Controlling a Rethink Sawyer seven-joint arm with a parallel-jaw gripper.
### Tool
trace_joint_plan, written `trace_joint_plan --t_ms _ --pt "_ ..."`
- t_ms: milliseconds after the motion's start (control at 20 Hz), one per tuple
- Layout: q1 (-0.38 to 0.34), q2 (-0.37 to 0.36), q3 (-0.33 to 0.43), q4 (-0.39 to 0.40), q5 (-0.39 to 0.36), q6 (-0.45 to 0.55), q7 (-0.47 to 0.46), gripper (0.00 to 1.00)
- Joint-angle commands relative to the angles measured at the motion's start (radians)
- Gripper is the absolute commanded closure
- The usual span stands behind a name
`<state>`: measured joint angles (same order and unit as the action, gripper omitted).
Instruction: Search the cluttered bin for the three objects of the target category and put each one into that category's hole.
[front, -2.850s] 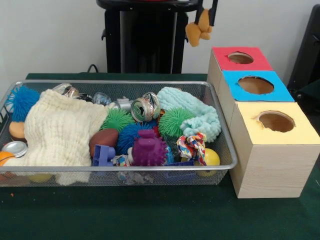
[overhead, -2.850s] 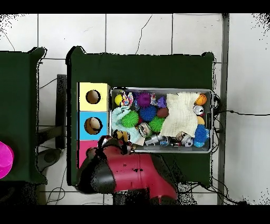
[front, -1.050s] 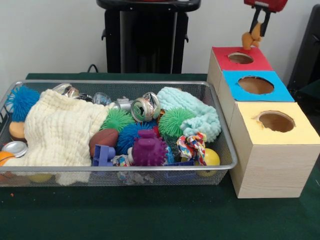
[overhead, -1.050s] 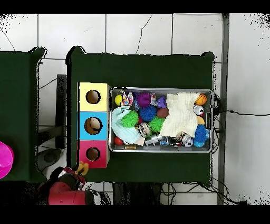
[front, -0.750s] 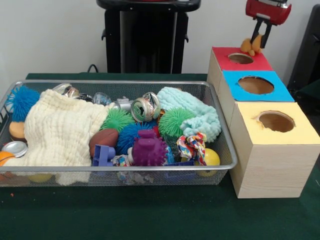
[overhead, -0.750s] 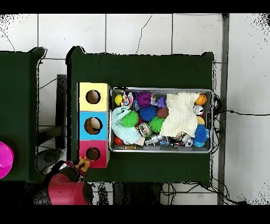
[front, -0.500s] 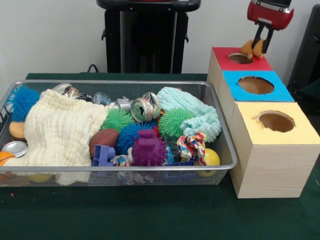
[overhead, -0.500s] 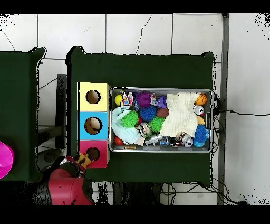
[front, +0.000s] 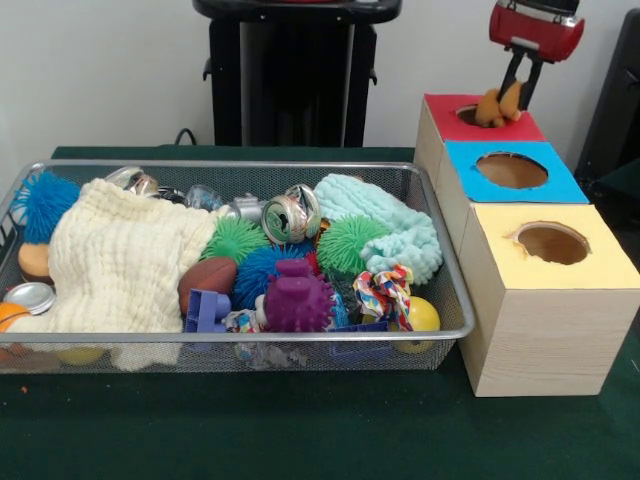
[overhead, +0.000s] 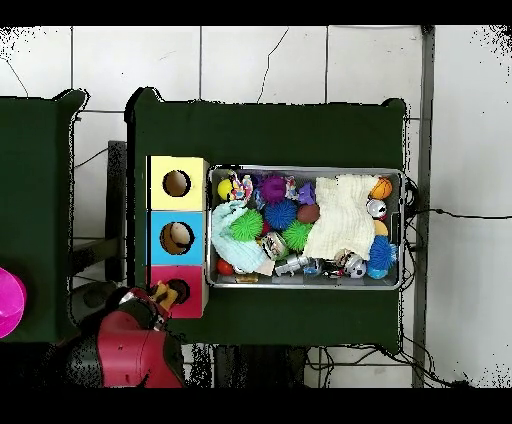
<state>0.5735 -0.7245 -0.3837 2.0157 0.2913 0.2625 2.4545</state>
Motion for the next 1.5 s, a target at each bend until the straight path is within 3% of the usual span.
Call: trace_joint_plan --t_ms 50,700,750,1000,1100,1500 --pt "-0.059 0.008 0.002 -0.048 0.021 0.044 0.142 1.0" --pt "-0.141 -0.031 0.035 -0.028 -0.026 0.04 0.075 1.0" --pt "-0.141 -0.031 0.038 -0.028 -0.027 0.039 0.075 0.0" --pt "-0.133 -0.035 0.03 -0.05 -0.033 0.089 0.072 0.0" --pt "-0.098 -0.038 -0.002 -0.053 -0.012 0.135 0.12 0.0" --pt "-0.107 -0.075 -0.046 -0.122 -0.051 0.258 0.071 0.0"
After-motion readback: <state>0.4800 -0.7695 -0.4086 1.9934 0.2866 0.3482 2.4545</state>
